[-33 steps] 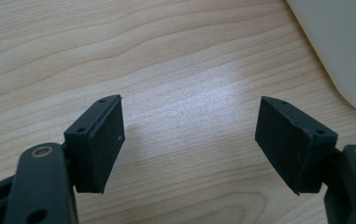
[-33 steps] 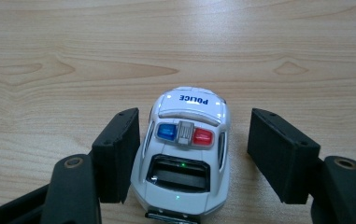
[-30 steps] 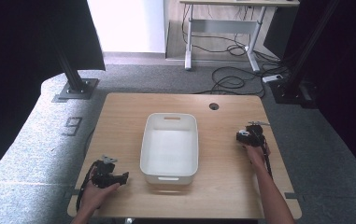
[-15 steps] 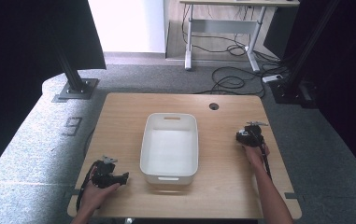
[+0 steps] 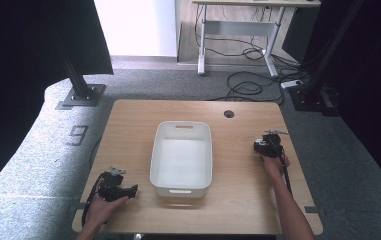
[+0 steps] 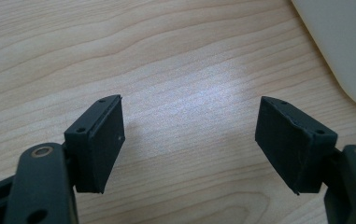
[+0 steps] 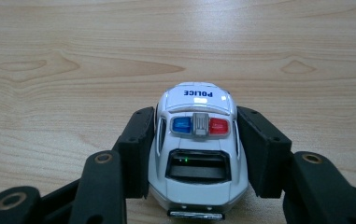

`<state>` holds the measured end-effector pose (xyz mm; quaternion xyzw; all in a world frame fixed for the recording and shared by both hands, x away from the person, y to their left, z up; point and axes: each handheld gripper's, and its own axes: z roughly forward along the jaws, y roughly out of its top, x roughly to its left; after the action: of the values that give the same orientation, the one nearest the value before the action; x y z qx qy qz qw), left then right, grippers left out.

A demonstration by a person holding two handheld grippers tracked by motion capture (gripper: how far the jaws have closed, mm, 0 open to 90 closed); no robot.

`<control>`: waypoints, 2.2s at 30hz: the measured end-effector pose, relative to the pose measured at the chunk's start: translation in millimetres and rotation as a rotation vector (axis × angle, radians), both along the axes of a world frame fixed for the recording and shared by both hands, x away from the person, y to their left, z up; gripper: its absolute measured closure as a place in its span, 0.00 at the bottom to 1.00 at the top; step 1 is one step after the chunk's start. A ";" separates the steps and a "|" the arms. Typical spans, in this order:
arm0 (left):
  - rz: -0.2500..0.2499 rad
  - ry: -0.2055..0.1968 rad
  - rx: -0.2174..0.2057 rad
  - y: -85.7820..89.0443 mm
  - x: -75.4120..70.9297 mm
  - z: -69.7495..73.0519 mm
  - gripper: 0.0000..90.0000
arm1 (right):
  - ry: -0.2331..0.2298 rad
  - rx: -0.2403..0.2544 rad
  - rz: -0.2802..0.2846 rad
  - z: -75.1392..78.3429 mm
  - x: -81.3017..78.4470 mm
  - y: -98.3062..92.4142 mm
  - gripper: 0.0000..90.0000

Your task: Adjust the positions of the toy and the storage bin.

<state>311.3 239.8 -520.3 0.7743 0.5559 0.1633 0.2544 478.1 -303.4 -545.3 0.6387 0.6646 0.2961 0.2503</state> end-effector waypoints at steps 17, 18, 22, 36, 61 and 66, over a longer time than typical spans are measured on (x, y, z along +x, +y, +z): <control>-0.002 0.002 0.004 0.3 0.5 0.1 0.27 | 0.016 0.047 0.040 2.4 -3.8 0.7 0.56; -0.002 0.002 0.004 0.3 0.6 0.1 0.27 | 0.016 0.045 0.044 2.6 -4.2 1.7 0.56; -0.002 0.000 0.002 0.4 0.4 0.6 0.27 | 0.014 0.049 0.062 3.6 -5.2 5.6 0.56; -0.005 -0.004 -0.002 -0.1 0.5 1.0 0.27 | 0.028 0.030 0.114 9.4 -13.0 17.3 0.56; -0.016 -0.010 -0.002 -3.0 0.8 2.3 0.27 | 0.043 0.080 0.178 10.0 -35.7 32.5 0.56; -0.020 -0.008 0.001 -3.5 0.8 2.7 0.27 | 0.041 0.081 0.199 12.1 -39.8 38.4 0.56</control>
<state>312.1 236.4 -517.7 0.7792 0.5471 0.1643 0.2579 438.3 -265.0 -533.1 0.5851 0.7170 0.3333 0.1800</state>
